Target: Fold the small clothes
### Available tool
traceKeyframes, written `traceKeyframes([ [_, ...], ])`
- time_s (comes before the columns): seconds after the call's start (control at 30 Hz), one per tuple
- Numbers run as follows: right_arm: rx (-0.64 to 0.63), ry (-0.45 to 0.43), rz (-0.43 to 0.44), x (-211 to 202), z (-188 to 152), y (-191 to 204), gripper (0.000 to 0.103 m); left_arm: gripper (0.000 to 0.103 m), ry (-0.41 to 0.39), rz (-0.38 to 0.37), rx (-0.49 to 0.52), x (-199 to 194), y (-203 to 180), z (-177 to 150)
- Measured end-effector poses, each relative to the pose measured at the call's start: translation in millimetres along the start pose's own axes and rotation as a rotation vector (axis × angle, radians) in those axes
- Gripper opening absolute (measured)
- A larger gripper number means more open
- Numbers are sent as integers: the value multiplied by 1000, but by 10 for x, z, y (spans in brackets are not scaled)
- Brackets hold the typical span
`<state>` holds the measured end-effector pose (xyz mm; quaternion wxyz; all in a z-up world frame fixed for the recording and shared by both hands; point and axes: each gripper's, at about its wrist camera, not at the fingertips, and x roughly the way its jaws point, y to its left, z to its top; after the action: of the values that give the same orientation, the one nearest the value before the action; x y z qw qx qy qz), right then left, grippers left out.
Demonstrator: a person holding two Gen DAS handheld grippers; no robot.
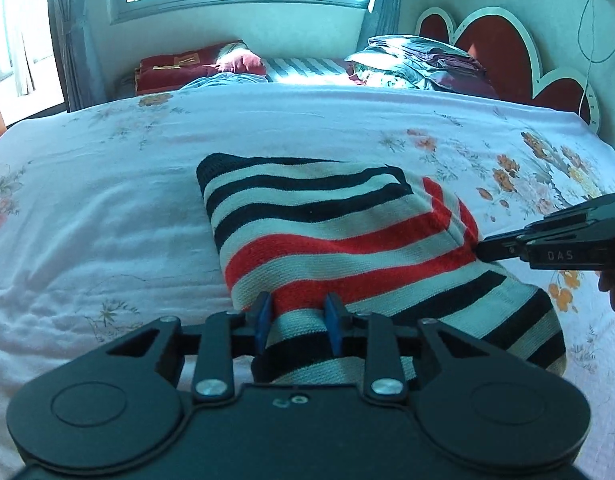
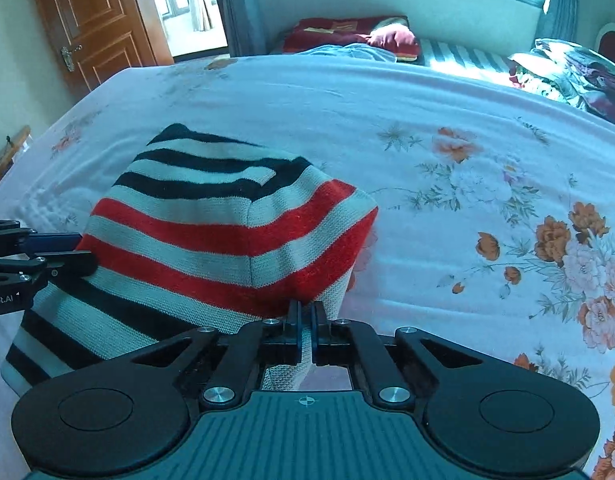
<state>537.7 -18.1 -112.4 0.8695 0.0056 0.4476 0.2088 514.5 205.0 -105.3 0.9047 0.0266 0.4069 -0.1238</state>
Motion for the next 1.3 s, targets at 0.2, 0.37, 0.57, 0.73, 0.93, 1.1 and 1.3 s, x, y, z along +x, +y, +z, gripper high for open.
traceKeyframes([
  [0.2, -70, -60, 46, -523, -182, 245, 2, 13, 1, -9, 15, -399, -37, -187],
  [0.37, -126, -29, 59, -603, -427, 483, 2, 13, 42, -42, 18, -523, -147, -456],
  [0.57, -180, 46, -7, -429, -625, 515, 2, 12, 74, -67, -5, -384, -277, -649],
  [0.73, -103, 80, -46, -338, -814, 330, 2, 10, 58, -55, 4, -347, -304, -706],
  [0.93, -84, 68, -42, -408, -794, 327, 2, 10, 44, -36, 6, -346, -319, -731],
  [1.1, -121, 84, -49, -387, -850, 386, 2, 10, 38, -25, -3, -348, -336, -752],
  [1.3, -130, 78, -60, -330, -930, 360, 2, 10, 29, 17, 14, -346, -422, -780],
])
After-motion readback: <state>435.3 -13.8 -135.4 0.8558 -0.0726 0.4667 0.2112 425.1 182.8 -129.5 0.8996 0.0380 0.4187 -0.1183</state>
